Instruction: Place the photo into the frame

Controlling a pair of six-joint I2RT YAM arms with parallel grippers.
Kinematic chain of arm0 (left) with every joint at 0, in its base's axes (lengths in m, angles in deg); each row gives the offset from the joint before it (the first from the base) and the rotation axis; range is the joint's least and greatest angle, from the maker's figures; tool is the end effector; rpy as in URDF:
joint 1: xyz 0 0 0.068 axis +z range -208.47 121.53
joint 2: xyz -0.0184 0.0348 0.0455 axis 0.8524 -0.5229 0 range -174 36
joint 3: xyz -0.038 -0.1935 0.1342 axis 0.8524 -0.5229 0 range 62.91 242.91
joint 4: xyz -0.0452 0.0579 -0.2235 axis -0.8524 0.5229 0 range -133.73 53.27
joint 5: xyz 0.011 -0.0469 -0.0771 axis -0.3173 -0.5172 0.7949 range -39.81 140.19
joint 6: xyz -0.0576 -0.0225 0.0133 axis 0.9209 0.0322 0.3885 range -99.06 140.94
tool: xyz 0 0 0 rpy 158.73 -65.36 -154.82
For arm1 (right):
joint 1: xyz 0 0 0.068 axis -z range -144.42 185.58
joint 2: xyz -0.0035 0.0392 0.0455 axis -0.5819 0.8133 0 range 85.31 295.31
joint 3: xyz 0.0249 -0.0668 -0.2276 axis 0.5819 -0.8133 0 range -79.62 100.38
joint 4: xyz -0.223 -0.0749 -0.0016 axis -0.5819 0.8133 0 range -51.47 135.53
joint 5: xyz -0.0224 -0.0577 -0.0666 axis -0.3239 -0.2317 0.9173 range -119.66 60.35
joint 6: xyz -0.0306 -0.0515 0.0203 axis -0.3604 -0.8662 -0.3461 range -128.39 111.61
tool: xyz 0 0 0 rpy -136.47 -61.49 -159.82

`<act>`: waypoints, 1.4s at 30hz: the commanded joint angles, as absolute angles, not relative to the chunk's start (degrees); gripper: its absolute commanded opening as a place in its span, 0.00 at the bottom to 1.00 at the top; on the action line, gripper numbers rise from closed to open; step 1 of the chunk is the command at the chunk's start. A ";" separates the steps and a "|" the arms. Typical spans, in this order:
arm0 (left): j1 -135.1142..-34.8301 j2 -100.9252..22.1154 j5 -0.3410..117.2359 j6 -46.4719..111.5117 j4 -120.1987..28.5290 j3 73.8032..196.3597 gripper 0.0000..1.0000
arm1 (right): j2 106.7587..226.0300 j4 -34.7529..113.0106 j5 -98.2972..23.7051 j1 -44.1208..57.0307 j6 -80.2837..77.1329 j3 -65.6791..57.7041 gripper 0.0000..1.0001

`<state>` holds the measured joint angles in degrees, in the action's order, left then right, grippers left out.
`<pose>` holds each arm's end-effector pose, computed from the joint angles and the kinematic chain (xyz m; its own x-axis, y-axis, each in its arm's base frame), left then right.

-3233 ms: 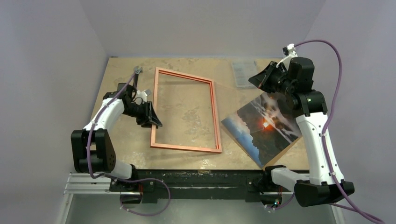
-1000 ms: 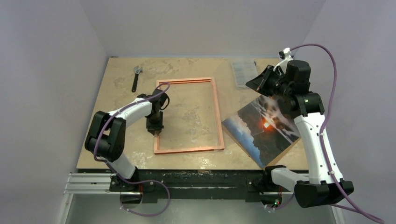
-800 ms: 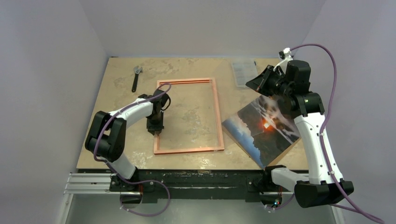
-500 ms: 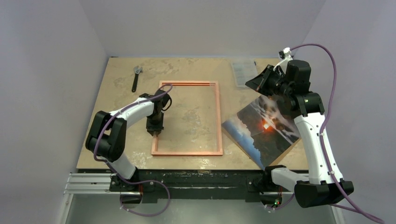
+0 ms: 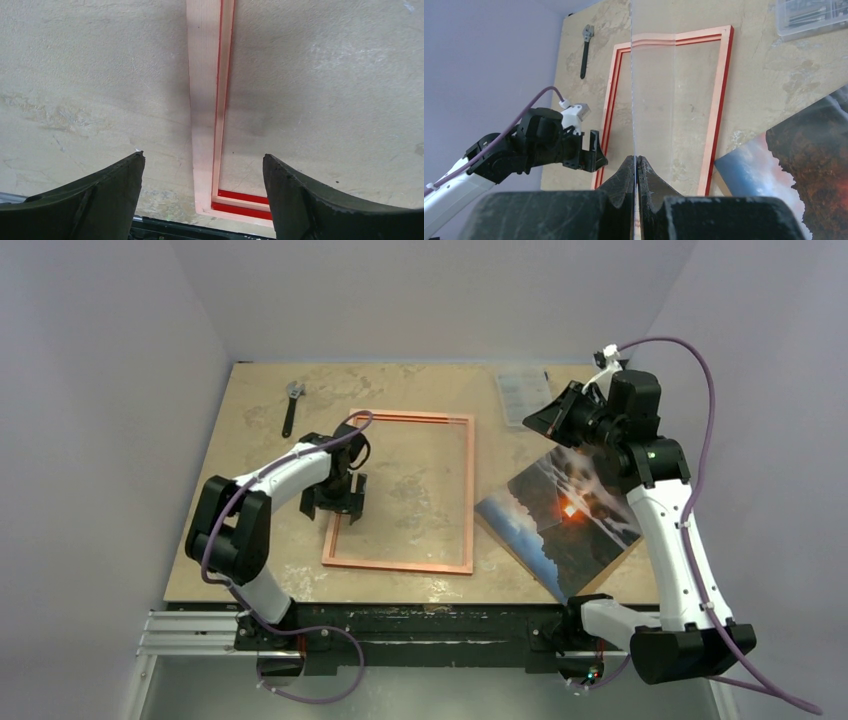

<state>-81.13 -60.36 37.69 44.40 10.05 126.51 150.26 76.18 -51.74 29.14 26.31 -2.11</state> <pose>0.2509 -0.0933 0.1524 -0.9899 -0.0079 -0.1413 -0.0328 0.9842 0.1742 0.2261 0.0440 0.3756 -0.5981 0.4633 -0.6539 -0.1239 0.7527 0.6466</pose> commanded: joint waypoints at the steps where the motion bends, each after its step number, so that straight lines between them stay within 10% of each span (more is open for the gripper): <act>1: -81.32 -57.08 40.61 46.49 8.74 125.73 0.85 | 150.15 71.55 -53.97 29.03 27.14 -2.41 0.00; 16: -81.32 -32.65 61.09 50.10 6.10 127.00 0.85 | 153.11 73.94 -56.93 28.82 25.06 -0.54 0.00; 42: -81.32 -32.58 61.15 51.67 5.52 121.70 0.85 | 167.62 101.53 -15.15 17.31 13.69 27.33 0.00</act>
<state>-81.13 -32.77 60.36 50.48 6.83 122.31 167.16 100.07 -24.38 23.40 14.00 23.03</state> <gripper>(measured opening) 0.850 0.003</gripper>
